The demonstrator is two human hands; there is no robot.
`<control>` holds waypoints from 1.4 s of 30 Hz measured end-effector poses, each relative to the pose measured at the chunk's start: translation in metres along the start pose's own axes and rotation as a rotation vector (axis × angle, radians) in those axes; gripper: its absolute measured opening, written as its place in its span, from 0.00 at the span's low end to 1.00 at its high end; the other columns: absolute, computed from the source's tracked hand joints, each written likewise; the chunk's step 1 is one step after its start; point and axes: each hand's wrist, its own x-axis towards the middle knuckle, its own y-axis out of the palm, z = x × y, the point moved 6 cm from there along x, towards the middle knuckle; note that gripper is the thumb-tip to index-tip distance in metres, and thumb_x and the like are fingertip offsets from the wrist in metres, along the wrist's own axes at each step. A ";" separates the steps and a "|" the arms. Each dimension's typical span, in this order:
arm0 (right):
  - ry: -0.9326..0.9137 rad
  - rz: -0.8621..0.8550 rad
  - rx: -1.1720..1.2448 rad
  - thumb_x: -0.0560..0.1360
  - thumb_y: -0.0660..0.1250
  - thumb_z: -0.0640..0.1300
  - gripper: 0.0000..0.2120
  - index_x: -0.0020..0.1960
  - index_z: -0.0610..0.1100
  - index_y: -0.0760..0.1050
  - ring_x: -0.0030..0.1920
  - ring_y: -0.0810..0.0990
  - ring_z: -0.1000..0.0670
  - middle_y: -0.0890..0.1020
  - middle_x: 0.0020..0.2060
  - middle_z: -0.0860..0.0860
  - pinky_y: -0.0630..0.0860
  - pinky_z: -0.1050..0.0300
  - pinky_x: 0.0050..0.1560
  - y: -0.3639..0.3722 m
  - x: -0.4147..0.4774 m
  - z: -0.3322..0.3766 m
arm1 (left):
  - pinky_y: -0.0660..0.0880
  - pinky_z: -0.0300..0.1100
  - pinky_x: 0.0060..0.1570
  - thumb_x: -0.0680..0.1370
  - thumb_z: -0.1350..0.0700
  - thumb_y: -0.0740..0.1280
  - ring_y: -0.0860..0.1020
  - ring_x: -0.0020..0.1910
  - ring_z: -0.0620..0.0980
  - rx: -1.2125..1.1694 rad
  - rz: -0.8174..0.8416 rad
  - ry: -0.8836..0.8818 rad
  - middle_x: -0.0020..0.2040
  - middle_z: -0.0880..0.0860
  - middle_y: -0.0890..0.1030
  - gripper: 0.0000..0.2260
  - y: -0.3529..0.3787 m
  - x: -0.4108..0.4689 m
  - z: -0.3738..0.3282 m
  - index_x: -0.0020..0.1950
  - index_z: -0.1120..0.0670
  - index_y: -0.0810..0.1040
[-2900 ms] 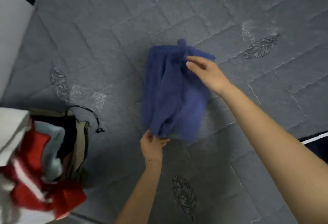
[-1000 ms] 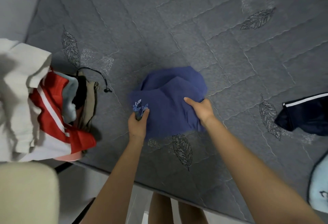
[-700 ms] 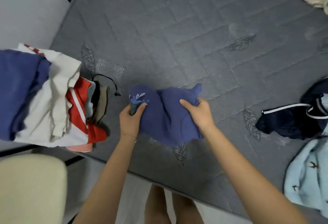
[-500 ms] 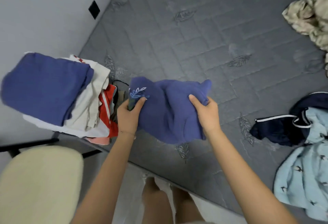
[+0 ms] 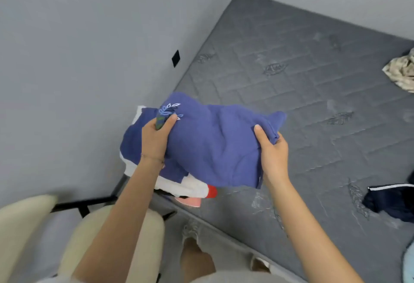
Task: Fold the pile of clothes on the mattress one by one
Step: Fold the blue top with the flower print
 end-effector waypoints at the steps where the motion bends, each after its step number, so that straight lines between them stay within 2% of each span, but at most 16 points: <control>1: -0.003 -0.005 0.018 0.76 0.69 0.47 0.07 0.52 0.45 0.79 0.45 0.84 0.56 0.86 0.42 0.55 0.77 0.66 0.38 0.002 0.000 0.001 | 0.75 0.30 0.37 0.76 0.51 0.70 0.79 0.37 0.35 -0.004 0.003 -0.002 0.37 0.42 0.82 0.05 -0.002 0.004 0.000 0.40 0.47 0.81; 8: 0.046 -0.047 0.101 0.77 0.68 0.48 0.04 0.51 0.49 0.78 0.48 0.84 0.54 0.85 0.44 0.55 0.80 0.61 0.44 0.110 -0.020 -0.016 | 0.78 0.37 0.42 0.76 0.52 0.71 0.82 0.42 0.43 -0.047 0.013 -0.054 0.41 0.44 0.84 0.03 -0.097 0.075 0.003 0.42 0.47 0.82; 11: 0.048 -0.047 0.079 0.78 0.67 0.48 0.07 0.54 0.48 0.78 0.52 0.83 0.53 0.84 0.51 0.52 0.79 0.58 0.51 0.134 -0.021 -0.031 | 0.75 0.30 0.34 0.76 0.54 0.71 0.80 0.35 0.35 -0.017 -0.031 -0.051 0.35 0.41 0.83 0.04 -0.119 0.099 0.015 0.41 0.49 0.81; 14: 0.094 -0.032 0.002 0.78 0.67 0.47 0.06 0.54 0.48 0.76 0.53 0.82 0.52 0.83 0.52 0.51 0.78 0.59 0.50 0.147 -0.019 -0.063 | 0.72 0.26 0.31 0.76 0.57 0.70 0.78 0.31 0.31 0.053 -0.036 -0.038 0.36 0.42 0.81 0.01 -0.130 0.122 0.036 0.46 0.54 0.81; 18: 0.154 -0.031 -0.148 0.79 0.65 0.42 0.09 0.58 0.42 0.75 0.56 0.79 0.46 0.81 0.54 0.47 0.77 0.51 0.58 0.148 -0.013 -0.105 | 0.71 0.30 0.34 0.77 0.58 0.70 0.74 0.33 0.41 0.234 0.058 -0.056 0.34 0.48 0.77 0.05 -0.129 0.144 0.068 0.41 0.54 0.78; 21: 0.203 -0.065 -0.225 0.78 0.65 0.41 0.11 0.59 0.40 0.74 0.56 0.79 0.45 0.80 0.54 0.46 0.76 0.51 0.57 0.142 -0.007 -0.125 | 0.70 0.37 0.36 0.76 0.57 0.71 0.71 0.34 0.45 0.323 0.087 -0.079 0.33 0.49 0.75 0.06 -0.128 0.155 0.088 0.40 0.56 0.77; 23: 0.207 -0.067 -0.291 0.78 0.66 0.42 0.10 0.58 0.40 0.74 0.56 0.79 0.45 0.80 0.55 0.45 0.75 0.50 0.57 0.137 -0.004 -0.133 | 0.68 0.35 0.34 0.75 0.55 0.72 0.72 0.35 0.47 0.380 0.076 -0.091 0.32 0.49 0.75 0.07 -0.130 0.159 0.098 0.42 0.57 0.78; 24: 0.196 -0.063 -0.323 0.78 0.66 0.42 0.10 0.57 0.40 0.74 0.55 0.79 0.45 0.80 0.55 0.45 0.75 0.51 0.56 0.135 -0.004 -0.135 | 0.69 0.34 0.34 0.75 0.54 0.72 0.74 0.38 0.49 0.402 0.075 -0.105 0.35 0.51 0.78 0.07 -0.130 0.159 0.103 0.44 0.57 0.79; 26: 0.172 -0.062 -0.361 0.77 0.67 0.42 0.07 0.54 0.43 0.73 0.55 0.79 0.46 0.80 0.51 0.48 0.74 0.54 0.52 0.131 -0.003 -0.136 | 0.73 0.39 0.45 0.75 0.52 0.72 0.78 0.47 0.54 0.442 0.082 -0.142 0.47 0.57 0.82 0.12 -0.130 0.158 0.110 0.52 0.59 0.79; 28: 0.146 -0.068 -0.383 0.75 0.69 0.42 0.09 0.53 0.45 0.72 0.55 0.78 0.46 0.79 0.49 0.51 0.74 0.52 0.54 0.128 -0.004 -0.132 | 0.72 0.48 0.59 0.75 0.50 0.71 0.75 0.59 0.57 0.509 0.050 -0.152 0.61 0.59 0.77 0.22 -0.131 0.152 0.108 0.65 0.59 0.73; 29: 0.118 -0.075 -0.413 0.74 0.71 0.43 0.12 0.55 0.45 0.72 0.56 0.77 0.46 0.78 0.51 0.50 0.75 0.49 0.58 0.125 -0.003 -0.128 | 0.69 0.50 0.64 0.75 0.48 0.70 0.72 0.64 0.57 0.565 0.009 -0.119 0.66 0.59 0.73 0.27 -0.131 0.147 0.102 0.70 0.58 0.69; 31: 0.060 -0.096 -0.512 0.72 0.73 0.46 0.24 0.65 0.44 0.70 0.63 0.72 0.46 0.74 0.61 0.47 0.70 0.47 0.66 0.117 -0.004 -0.119 | 0.63 0.54 0.68 0.76 0.47 0.69 0.66 0.69 0.59 0.700 -0.068 0.078 0.70 0.60 0.67 0.30 -0.126 0.134 0.078 0.73 0.58 0.64; 33: 0.019 -0.133 -0.601 0.72 0.74 0.50 0.35 0.73 0.46 0.62 0.70 0.64 0.46 0.67 0.69 0.46 0.63 0.50 0.69 0.107 -0.008 -0.109 | 0.62 0.57 0.69 0.76 0.49 0.69 0.65 0.70 0.61 0.782 -0.059 0.323 0.71 0.62 0.66 0.28 -0.110 0.115 0.052 0.73 0.58 0.66; 34: -0.014 -0.144 -0.657 0.72 0.73 0.52 0.37 0.75 0.46 0.60 0.72 0.61 0.46 0.65 0.71 0.46 0.60 0.50 0.70 0.101 -0.010 -0.103 | 0.61 0.58 0.69 0.77 0.49 0.68 0.65 0.70 0.61 0.811 -0.025 0.412 0.72 0.62 0.66 0.28 -0.098 0.105 0.043 0.73 0.58 0.66; 38: -0.213 -0.122 -1.055 0.76 0.67 0.55 0.31 0.75 0.47 0.63 0.74 0.56 0.44 0.63 0.73 0.44 0.56 0.47 0.70 0.081 -0.017 -0.078 | 0.52 0.58 0.73 0.79 0.45 0.64 0.59 0.74 0.60 0.995 0.188 0.614 0.75 0.60 0.61 0.27 -0.039 0.067 0.025 0.75 0.52 0.64; 42: -0.191 -0.084 -1.248 0.76 0.64 0.58 0.31 0.76 0.50 0.61 0.77 0.49 0.44 0.58 0.76 0.47 0.51 0.47 0.74 0.046 -0.025 -0.067 | 0.45 0.57 0.74 0.80 0.41 0.58 0.50 0.78 0.57 1.194 0.381 0.741 0.79 0.55 0.52 0.29 0.017 0.032 0.023 0.78 0.48 0.57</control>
